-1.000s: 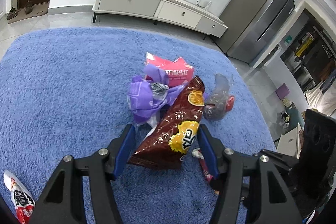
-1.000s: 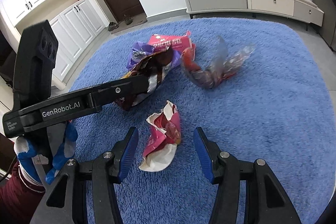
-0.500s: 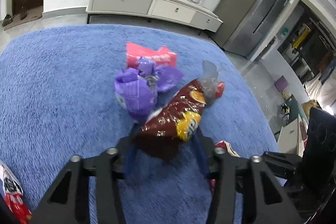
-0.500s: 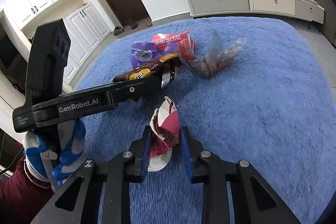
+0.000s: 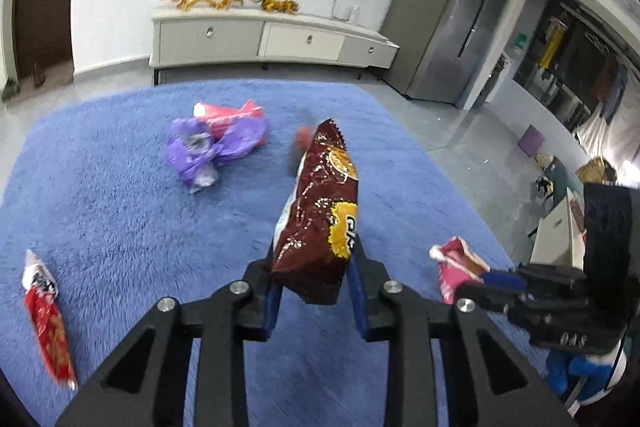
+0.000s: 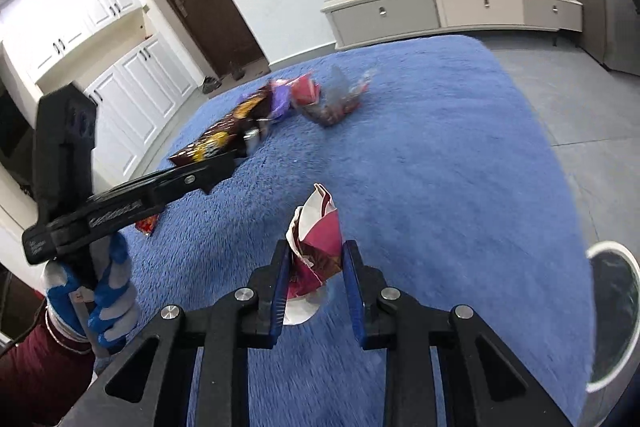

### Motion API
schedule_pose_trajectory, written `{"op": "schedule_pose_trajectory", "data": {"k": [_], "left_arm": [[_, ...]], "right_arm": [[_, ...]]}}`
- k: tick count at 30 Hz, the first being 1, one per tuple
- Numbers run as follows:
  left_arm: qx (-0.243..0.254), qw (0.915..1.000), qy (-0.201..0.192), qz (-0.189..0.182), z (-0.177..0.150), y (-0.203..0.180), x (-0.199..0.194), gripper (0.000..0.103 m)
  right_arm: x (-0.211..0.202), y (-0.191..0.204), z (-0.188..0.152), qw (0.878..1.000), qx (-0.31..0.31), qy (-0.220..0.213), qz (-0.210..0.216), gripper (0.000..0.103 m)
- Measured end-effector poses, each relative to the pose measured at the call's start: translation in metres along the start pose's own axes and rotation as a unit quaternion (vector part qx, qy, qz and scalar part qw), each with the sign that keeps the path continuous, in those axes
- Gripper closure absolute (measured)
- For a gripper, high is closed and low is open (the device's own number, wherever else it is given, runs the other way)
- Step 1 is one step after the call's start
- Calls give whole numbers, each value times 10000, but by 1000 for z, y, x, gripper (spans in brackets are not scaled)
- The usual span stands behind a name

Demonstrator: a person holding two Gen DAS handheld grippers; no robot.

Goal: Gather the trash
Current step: 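Carry both items to the trash bin and open both tools to release them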

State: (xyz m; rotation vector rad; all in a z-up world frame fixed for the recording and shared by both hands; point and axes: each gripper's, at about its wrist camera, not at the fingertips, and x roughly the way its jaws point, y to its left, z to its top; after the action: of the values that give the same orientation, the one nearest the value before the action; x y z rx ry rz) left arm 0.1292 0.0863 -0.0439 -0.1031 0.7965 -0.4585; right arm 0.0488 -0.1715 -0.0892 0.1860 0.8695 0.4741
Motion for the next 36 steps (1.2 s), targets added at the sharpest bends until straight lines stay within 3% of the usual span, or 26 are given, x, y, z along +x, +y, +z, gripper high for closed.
{"op": "schedule_pose_trajectory", "data": {"k": [8, 17, 26, 36], "left_arm": [[674, 9975, -181, -84, -15, -76, -34, 76], [1423, 9885, -30, -519, -15, -175, -18, 76], [2136, 9708, 493, -971, -12, -288, 51, 76], [2315, 9531, 1381, -1374, -5, -376, 166, 76]], "right_arm": [[-63, -24, -26, 9982, 191, -422, -377, 79], [-128, -89, -51, 9893, 711, -831, -963, 79], [-171, -184, -74, 9689, 1556, -1103, -1578, 79], [-167, -288, -78, 9436, 2399, -945, -2078, 78]]}}
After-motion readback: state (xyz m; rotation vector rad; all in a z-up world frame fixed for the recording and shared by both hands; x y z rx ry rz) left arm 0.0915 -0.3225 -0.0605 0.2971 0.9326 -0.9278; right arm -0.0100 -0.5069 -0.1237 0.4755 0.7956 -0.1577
